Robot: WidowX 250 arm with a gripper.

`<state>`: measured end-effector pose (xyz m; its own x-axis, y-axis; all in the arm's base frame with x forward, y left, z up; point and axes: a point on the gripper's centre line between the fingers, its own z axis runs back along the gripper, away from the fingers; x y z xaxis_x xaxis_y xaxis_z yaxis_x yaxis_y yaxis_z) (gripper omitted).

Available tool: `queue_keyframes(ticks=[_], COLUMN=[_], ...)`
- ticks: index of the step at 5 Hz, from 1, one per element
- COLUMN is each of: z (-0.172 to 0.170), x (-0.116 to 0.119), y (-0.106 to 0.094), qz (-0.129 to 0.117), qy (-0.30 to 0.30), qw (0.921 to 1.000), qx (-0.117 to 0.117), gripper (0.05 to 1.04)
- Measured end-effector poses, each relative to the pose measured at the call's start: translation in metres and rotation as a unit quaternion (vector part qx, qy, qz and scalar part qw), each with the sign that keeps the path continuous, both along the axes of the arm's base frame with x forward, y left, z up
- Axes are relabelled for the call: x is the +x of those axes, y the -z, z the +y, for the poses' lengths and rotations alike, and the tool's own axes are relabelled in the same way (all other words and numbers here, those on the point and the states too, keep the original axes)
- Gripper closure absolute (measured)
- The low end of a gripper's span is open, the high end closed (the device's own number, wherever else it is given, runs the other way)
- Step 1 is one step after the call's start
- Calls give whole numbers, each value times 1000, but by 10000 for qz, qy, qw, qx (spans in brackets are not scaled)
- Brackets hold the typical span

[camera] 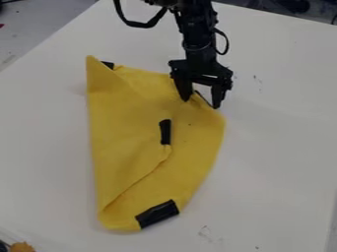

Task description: Fold the cloth from top right to bottom left

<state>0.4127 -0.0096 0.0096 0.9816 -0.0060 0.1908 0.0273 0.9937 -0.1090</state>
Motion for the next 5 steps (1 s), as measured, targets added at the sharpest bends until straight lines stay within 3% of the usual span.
queue_keyframes(ticks=[1,3,4,5], z=[0,2,3,0], x=[6,3,-3,-21], y=[2,7,6,0], qz=[119,310,310,305], qy=[47,144,88,-83], qw=[9999,9994,9992,9988], qx=[-8,87,229,363], gripper=[132,699,896,995])
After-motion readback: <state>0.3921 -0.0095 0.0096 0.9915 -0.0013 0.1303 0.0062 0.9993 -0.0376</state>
